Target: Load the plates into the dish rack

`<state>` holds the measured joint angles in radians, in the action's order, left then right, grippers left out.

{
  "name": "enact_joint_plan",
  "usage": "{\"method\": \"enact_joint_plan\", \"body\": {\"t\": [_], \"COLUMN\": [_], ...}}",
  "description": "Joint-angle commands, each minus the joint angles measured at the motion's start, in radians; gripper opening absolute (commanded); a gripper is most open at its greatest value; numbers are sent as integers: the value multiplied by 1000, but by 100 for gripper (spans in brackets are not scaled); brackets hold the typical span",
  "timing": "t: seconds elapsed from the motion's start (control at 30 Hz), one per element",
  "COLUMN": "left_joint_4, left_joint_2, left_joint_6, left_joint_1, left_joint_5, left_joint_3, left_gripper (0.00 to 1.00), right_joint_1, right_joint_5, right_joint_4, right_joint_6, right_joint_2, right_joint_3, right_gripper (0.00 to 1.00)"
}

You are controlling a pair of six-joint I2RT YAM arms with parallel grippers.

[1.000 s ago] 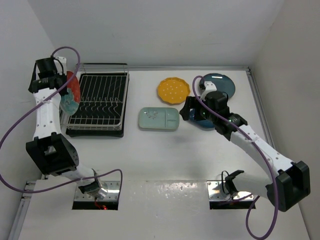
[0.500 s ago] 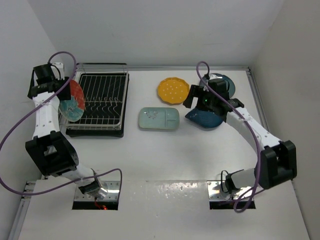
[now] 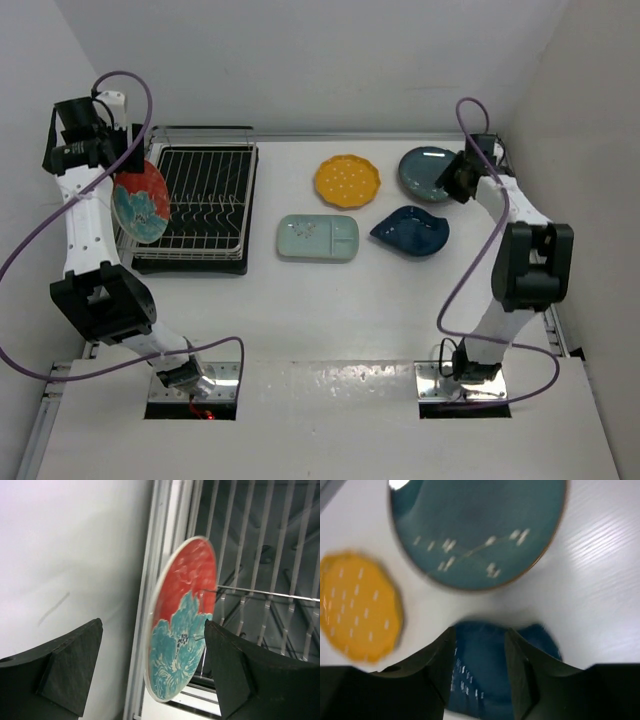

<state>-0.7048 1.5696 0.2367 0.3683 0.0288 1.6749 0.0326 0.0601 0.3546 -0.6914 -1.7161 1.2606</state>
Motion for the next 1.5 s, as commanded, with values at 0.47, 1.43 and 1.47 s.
{"method": "enact_joint_plan", "body": {"t": [0.47, 1.43, 1.47], "left_joint_4": [-183, -211, -211], "left_joint_2": [-28, 75, 64], "left_joint_6": [101, 69, 81], "left_joint_1": [-20, -132, -146], "left_joint_5": [-167, -570, -579], "left_joint_3": [258, 299, 289], "left_gripper": [89, 82, 82], "right_joint_1": [208, -13, -25], "right_joint_5": [-55, -62, -71], "right_joint_4": [-167, -714, -704], "right_joint_6": [-177, -125, -120], "right_joint_2": [-457, 191, 237], "right_joint_3": [246, -153, -179], "right_gripper": [81, 0, 0]}}
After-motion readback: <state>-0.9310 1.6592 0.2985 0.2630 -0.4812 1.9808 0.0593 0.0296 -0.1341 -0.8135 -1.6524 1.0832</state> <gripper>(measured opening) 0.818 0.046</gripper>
